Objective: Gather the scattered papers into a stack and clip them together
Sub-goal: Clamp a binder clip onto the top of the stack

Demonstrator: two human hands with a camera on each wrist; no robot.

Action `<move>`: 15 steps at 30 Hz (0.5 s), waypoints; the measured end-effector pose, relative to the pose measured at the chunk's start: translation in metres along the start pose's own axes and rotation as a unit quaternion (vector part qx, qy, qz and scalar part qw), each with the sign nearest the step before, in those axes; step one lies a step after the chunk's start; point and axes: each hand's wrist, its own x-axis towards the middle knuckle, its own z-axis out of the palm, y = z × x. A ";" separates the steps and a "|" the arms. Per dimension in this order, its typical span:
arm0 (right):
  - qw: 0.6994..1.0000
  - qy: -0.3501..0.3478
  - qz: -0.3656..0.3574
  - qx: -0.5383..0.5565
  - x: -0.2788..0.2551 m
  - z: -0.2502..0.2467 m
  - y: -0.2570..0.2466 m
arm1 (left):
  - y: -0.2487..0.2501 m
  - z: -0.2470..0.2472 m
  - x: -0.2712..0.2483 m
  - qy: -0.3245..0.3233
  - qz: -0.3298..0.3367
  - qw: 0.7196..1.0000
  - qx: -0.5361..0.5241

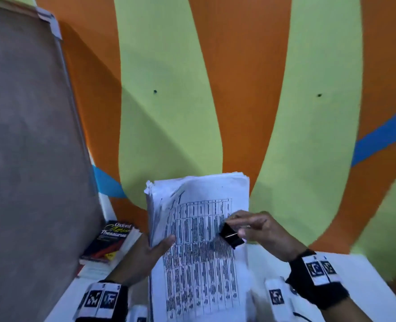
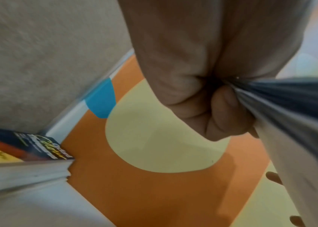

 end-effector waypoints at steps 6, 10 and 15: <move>0.987 0.109 -0.078 -0.090 -0.037 -0.023 -0.020 | 0.025 0.049 0.026 0.019 0.038 0.999 -0.008; 0.943 0.178 -0.185 -0.210 -0.059 -0.014 -0.016 | 0.032 0.072 0.031 0.060 0.067 0.996 -0.022; 0.932 0.201 -0.134 -0.271 -0.098 -0.012 0.059 | -0.010 0.106 0.023 0.042 0.002 0.999 -0.017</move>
